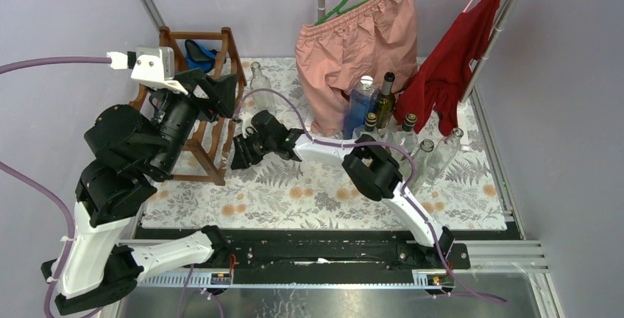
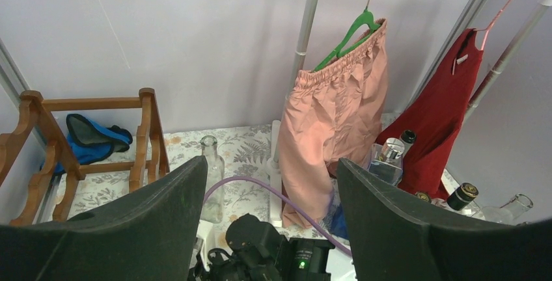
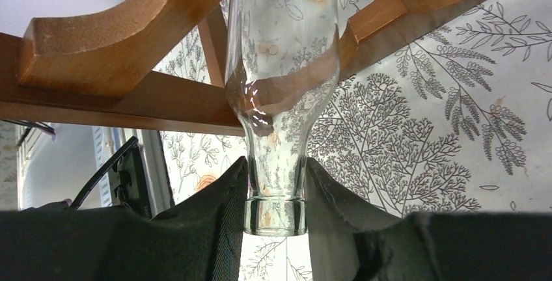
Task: Put the wine bottle on the wine rack
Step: Place the wine bottle in the wine rack.
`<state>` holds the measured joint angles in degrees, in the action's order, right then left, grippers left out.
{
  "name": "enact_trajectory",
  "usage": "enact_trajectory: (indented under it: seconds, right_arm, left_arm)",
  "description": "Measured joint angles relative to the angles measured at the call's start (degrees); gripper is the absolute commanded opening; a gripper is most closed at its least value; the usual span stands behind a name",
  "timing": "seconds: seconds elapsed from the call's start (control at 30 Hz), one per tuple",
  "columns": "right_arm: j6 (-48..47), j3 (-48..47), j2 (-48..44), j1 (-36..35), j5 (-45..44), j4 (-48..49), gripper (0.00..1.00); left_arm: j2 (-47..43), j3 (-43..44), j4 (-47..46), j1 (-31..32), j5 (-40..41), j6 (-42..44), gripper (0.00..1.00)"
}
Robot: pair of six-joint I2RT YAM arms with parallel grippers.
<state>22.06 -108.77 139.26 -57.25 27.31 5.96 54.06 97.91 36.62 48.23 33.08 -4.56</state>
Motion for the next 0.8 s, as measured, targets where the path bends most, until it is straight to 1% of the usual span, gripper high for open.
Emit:
enact_trajectory:
  seconds: [0.07,0.17,0.57,0.8]
  right_arm:
    - [0.39,0.35,0.15,0.68,1.2,0.87,0.11]
    - [1.68,1.36,0.44,1.73,3.37,3.3,0.08]
    - [5.46,1.86,3.21,2.97,8.61,11.52,0.05]
    - [7.48,1.05,4.85,2.93,10.4,14.93,0.02]
  left_arm:
    - [0.15,0.0,0.04,0.0,0.0,0.0,0.79]
    - [0.57,0.0,0.07,0.0,0.0,0.02,0.79]
    - [4.2,0.0,-0.26,0.0,0.37,1.77,0.8]
    - [4.09,-0.33,-1.73,0.0,0.63,4.24,0.8]
